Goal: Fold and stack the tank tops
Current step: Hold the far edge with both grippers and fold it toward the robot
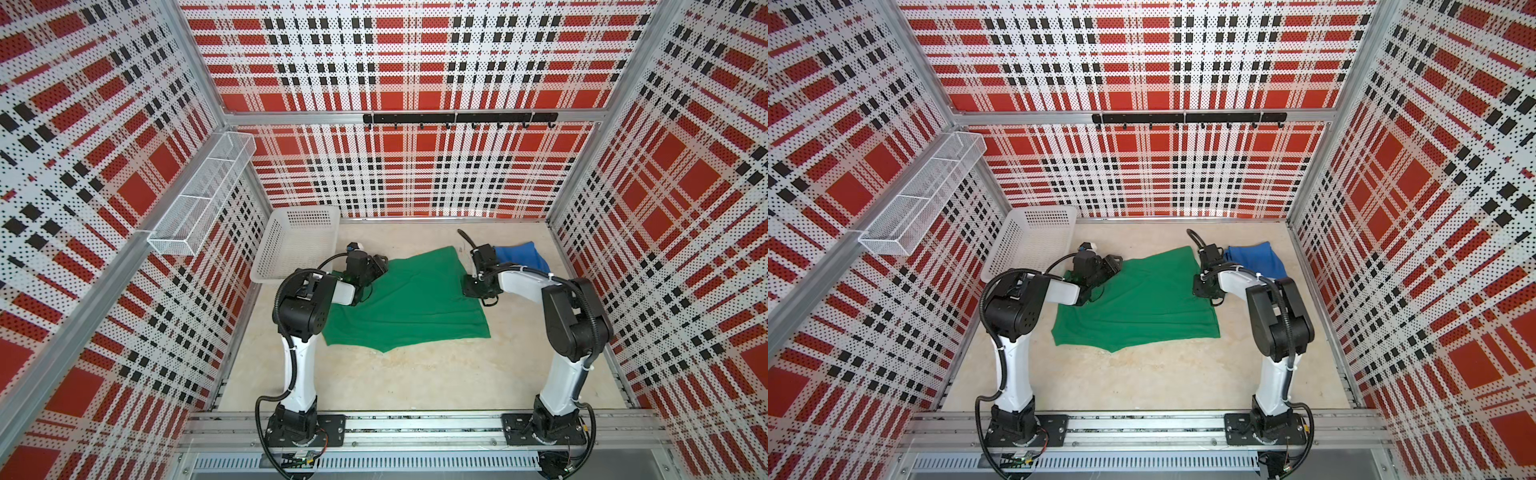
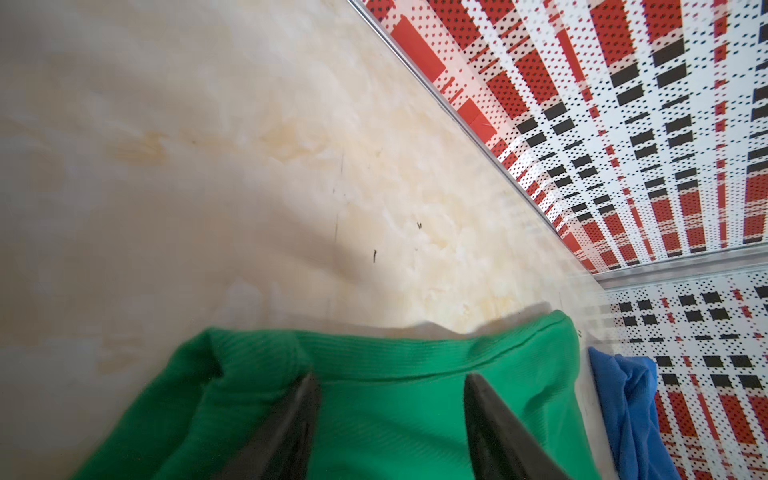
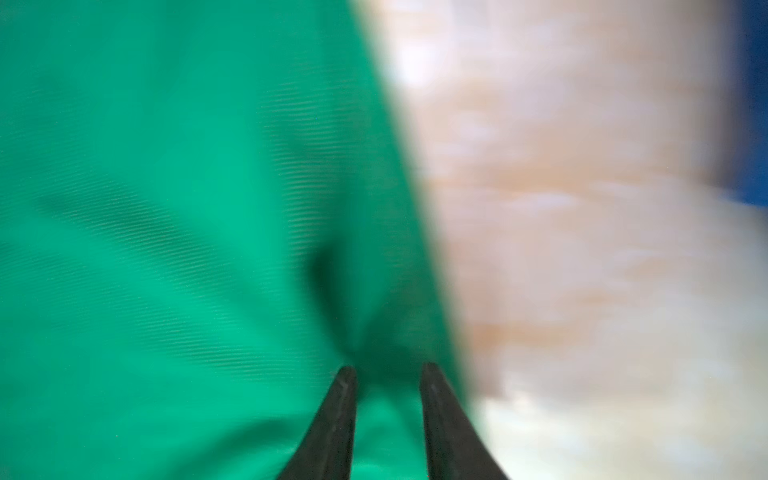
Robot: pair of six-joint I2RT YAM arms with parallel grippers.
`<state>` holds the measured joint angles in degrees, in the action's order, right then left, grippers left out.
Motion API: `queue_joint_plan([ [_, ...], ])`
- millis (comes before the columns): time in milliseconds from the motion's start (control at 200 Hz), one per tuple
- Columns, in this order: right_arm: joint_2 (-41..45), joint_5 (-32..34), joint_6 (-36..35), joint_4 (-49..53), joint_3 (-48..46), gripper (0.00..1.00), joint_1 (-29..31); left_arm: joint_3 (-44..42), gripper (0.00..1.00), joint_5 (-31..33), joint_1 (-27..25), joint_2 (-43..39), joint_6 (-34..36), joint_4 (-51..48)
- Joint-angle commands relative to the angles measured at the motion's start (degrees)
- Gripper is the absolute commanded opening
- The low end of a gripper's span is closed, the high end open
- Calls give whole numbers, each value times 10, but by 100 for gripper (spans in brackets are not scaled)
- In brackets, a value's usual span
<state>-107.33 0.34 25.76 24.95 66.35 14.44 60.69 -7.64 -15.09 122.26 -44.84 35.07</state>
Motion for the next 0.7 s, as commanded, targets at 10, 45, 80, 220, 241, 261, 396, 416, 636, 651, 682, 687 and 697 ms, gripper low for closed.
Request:
queue_joint_plan([
  [10, 42, 32, -9, 6, -14, 33, -19, -22, 61, 14, 23, 7, 14, -67],
  [45, 52, 24, -10, 5, -11, 33, -17, -22, 61, 12, 21, 5, 15, -67],
  [80, 60, 14, -11, 5, -6, 34, -13, -21, 61, 10, 19, 3, 15, -67],
  [220, 71, -9, -14, 2, 21, 34, 32, -9, 61, 1, 14, -2, 15, -67],
  [241, 68, -18, -15, -1, 25, 34, 36, -7, 61, 0, 14, -1, 15, -67],
  [261, 64, -28, -14, -3, 27, 33, 39, -5, 61, -2, 13, -1, 14, -67],
  [396, 27, -51, -21, -26, 34, 20, 40, 1, 61, -7, 0, -2, 13, -67],
  [416, 21, -54, -22, -29, 35, 19, 40, 2, 61, -7, -4, -2, 13, -67],
  [636, -19, -74, -27, -45, 58, 30, 61, -1, 61, -6, -2, -4, 15, -68],
  [651, -21, -69, -26, -45, 60, 31, 62, -1, 61, -5, -2, -4, 16, -68],
  [682, -26, -60, -27, -43, 61, 31, 65, 0, 61, -5, -1, -3, 16, -68],
  [687, -27, -59, -27, -43, 62, 31, 66, 0, 61, -5, -1, -3, 16, -68],
  [697, -28, -56, -27, -43, 62, 31, 66, 1, 61, -5, 0, -2, 17, -68],
])
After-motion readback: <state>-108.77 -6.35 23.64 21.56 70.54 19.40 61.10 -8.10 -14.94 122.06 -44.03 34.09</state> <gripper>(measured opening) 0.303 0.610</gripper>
